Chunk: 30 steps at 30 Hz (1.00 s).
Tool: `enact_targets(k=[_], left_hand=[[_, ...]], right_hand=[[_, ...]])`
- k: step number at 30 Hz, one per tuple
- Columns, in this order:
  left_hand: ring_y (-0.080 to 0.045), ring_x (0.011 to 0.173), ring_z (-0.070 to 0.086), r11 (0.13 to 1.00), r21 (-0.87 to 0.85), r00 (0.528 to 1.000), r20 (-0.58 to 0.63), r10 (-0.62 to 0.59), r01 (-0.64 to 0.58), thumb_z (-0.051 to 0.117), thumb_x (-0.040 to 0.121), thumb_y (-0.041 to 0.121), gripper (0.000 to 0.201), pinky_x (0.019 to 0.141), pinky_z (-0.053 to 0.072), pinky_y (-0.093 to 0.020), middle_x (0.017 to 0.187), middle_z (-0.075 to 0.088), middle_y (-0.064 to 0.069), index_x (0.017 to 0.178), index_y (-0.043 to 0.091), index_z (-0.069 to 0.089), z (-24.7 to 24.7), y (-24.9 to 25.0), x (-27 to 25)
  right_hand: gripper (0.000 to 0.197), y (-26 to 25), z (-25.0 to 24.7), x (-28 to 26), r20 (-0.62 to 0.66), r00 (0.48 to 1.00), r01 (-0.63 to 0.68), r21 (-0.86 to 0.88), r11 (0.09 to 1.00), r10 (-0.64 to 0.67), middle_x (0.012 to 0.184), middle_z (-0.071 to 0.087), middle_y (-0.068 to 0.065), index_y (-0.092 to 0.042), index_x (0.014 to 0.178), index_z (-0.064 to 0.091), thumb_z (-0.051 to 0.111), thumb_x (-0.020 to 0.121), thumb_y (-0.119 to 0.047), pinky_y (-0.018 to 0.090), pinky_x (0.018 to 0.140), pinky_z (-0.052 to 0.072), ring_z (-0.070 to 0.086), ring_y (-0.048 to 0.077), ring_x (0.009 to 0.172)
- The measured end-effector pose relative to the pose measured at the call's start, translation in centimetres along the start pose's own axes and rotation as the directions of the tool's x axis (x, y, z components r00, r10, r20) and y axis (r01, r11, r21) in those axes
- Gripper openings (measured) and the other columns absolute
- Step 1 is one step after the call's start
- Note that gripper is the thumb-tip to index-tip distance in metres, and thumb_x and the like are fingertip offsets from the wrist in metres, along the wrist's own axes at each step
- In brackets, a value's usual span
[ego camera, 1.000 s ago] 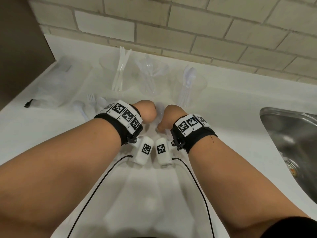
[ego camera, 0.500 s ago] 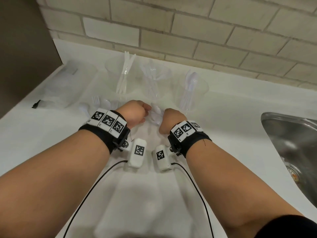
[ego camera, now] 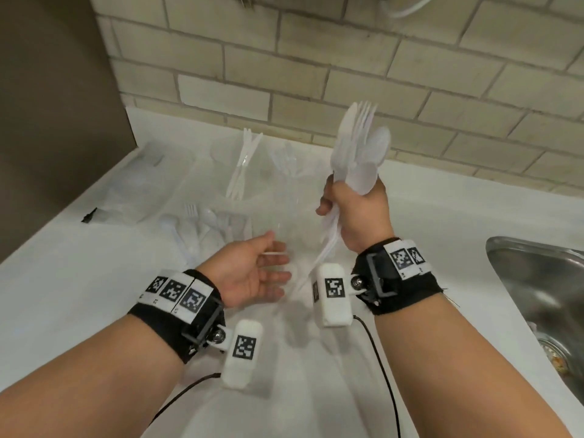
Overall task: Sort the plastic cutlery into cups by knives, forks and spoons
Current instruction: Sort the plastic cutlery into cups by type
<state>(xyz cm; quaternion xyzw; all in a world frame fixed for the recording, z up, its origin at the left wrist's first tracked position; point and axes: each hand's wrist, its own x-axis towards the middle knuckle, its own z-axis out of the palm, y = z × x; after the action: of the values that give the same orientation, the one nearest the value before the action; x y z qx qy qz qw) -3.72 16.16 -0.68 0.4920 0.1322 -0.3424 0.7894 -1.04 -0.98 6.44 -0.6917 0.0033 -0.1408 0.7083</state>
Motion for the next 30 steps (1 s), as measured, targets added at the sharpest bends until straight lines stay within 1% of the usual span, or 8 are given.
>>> enact_targets(k=[4,8,11,15,20,25,27,30], left_hand=[[-0.033,0.079,0.064,0.995,0.003,0.964,0.248,-0.099,0.102,0.054,0.081,0.047,0.049,0.07,0.057,-0.044,0.1,0.062,-0.019,0.112,0.009,0.053,0.9,-0.7,-0.8],[-0.034,0.094,0.064,0.994,-0.076,0.948,0.314,-0.048,0.076,0.049,0.086,0.041,0.048,0.072,0.06,-0.038,0.126,0.054,-0.031,0.115,0.003,0.052,1.4,0.4,-1.6],[-0.031,0.101,0.064,0.993,-0.112,0.972,0.23,0.044,-0.018,0.039,0.098,0.025,0.037,0.083,0.055,-0.036,0.122,0.056,-0.032,0.113,-0.006,0.052,1.6,0.8,-1.6],[-0.029,0.095,0.057,0.986,-0.157,0.987,0.143,0.074,-0.052,0.036,0.101,0.017,0.029,0.085,0.054,-0.035,0.106,0.052,-0.025,0.108,-0.004,0.053,1.6,1.7,-1.4],[-0.034,0.111,0.05,0.968,-0.246,0.987,0.135,0.088,-0.052,0.033,0.1,0.041,0.056,0.106,0.038,-0.048,0.115,0.056,-0.023,0.121,-0.009,0.048,1.3,3.2,-1.5],[-0.03,0.103,0.066,0.959,-0.266,0.973,0.178,0.147,-0.096,0.024,0.1,0.048,0.061,0.099,0.047,-0.047,0.111,0.068,-0.02,0.122,-0.003,0.05,1.4,4.0,-2.3],[-0.031,0.104,0.064,0.972,-0.226,0.974,0.195,0.114,-0.069,0.023,0.099,0.053,0.066,0.1,0.046,-0.045,0.109,0.068,-0.021,0.122,-0.002,0.051,1.1,3.9,-2.3],[-0.029,0.104,0.065,0.979,-0.194,0.966,0.235,0.11,-0.064,0.021,0.097,0.057,0.069,0.101,0.046,-0.042,0.115,0.066,-0.019,0.127,0.002,0.051,0.8,3.9,-2.1]], right_hand=[[0.022,-1.4,1.4,-0.8,-0.162,0.958,0.216,-0.143,0.966,-0.238,0.063,0.061,0.003,-0.008,0.083,0.058,0.063,0.061,-0.01,0.031,0.053,0.051,0.059,0.021,0.056],[0.029,-1.6,2.2,-1.3,-0.17,0.925,0.301,-0.223,0.927,-0.341,0.062,0.059,-0.018,-0.03,0.083,0.053,0.065,0.065,-0.01,0.025,0.059,0.051,0.057,0.005,0.057],[0.024,-1.5,2.9,-1.3,-0.213,0.929,0.271,-0.169,0.948,-0.304,0.067,0.064,0.0,-0.016,0.084,0.057,0.067,0.065,-0.005,0.039,0.058,0.057,0.064,0.027,0.061],[0.023,-1.4,4.4,-1.5,-0.272,0.951,0.173,0.083,0.981,-0.145,0.063,0.064,0.013,0.0,0.085,0.054,0.066,0.066,0.006,0.034,0.052,0.053,0.062,0.028,0.051],[0.04,-1.3,6.2,-1.8,-0.216,0.976,0.07,0.211,0.975,-0.023,0.063,0.068,0.004,-0.012,0.098,0.051,0.07,0.068,0.006,0.041,0.061,0.058,0.065,0.028,0.056],[0.031,-0.3,6.6,-2.2,-0.122,0.992,0.014,0.152,0.988,0.004,0.07,0.067,0.018,0.012,0.093,0.058,0.073,0.067,0.002,0.04,0.06,0.058,0.069,0.028,0.062],[0.024,-0.2,6.4,-2.1,-0.082,0.996,-0.003,0.207,0.978,0.021,0.067,0.064,0.013,0.012,0.091,0.058,0.071,0.071,0.006,0.035,0.059,0.055,0.066,0.024,0.059],[0.024,0.2,6.4,-2.0,0.005,1.0,0.014,0.192,0.981,-0.015,0.071,0.065,0.014,0.007,0.086,0.061,0.073,0.067,0.003,0.045,0.069,0.058,0.066,0.027,0.068]])
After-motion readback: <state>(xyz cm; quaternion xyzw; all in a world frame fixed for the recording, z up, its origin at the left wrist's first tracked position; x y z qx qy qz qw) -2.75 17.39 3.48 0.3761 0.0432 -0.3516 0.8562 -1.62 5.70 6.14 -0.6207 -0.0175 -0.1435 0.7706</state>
